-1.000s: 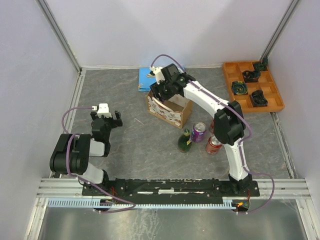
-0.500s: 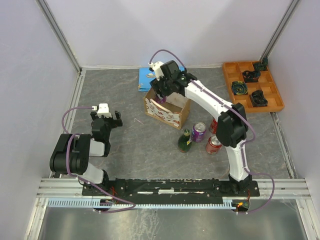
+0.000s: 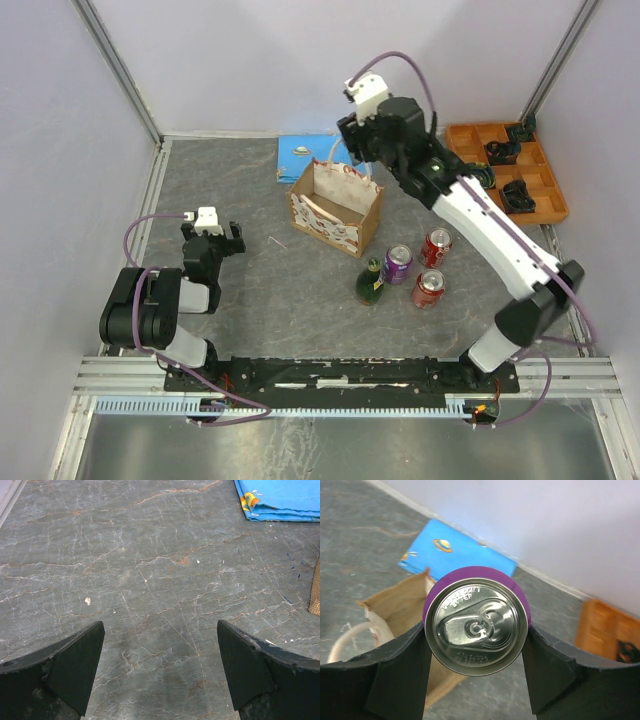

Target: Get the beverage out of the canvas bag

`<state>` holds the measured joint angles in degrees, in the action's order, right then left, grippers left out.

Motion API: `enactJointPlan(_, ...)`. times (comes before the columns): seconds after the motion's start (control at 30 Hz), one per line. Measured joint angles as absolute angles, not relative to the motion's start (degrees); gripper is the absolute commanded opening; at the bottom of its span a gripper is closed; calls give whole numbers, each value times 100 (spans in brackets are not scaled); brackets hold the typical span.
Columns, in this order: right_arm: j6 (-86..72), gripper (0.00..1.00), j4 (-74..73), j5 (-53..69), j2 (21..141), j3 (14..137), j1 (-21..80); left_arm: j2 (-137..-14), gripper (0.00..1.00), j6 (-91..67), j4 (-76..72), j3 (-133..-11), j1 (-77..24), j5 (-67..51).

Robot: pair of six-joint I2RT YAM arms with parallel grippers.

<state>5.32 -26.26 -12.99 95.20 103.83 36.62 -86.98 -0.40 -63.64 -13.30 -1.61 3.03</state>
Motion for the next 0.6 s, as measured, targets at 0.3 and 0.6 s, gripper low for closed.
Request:
enactJointPlan(0.3, 381, 0, -2589, -2991, 8051, 8914, 3422, -8698, 99, -40, -6364, -1330, -161, 303)
enactJointPlan(0.6, -615, 0, -3120, -3105, 7900, 7518, 3275, -8698, 99, -40, -6364, -1330, -161, 303)
